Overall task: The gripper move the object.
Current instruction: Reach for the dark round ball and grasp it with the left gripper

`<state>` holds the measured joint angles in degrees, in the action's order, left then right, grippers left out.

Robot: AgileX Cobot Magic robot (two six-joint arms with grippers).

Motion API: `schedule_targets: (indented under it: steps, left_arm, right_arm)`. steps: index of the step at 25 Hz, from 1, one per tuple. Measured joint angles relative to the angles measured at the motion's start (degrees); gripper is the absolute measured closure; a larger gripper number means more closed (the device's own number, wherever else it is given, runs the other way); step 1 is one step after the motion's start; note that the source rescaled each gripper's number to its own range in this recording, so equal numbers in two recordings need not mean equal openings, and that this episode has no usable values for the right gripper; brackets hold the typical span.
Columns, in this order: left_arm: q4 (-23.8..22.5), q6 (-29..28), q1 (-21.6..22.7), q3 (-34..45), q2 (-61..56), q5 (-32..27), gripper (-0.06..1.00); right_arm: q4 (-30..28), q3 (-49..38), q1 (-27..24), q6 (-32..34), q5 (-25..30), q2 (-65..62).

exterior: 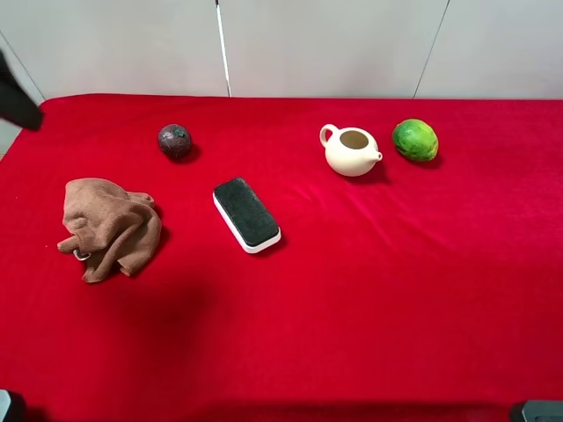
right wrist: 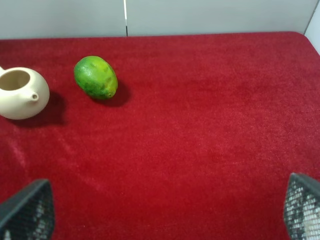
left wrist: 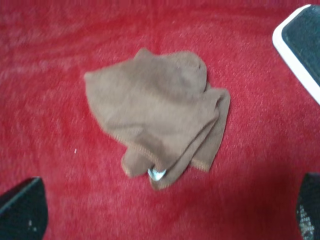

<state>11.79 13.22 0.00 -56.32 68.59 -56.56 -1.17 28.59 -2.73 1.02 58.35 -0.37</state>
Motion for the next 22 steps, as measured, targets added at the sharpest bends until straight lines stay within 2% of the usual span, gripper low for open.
schedule_targets:
  steps: [22]
  left_arm:
    - [-0.55, 0.04, -8.73, -23.98, 33.64, 1.41, -0.06]
  right_arm:
    - [0.0, 0.0, 0.0, 0.0, 0.0, 0.0]
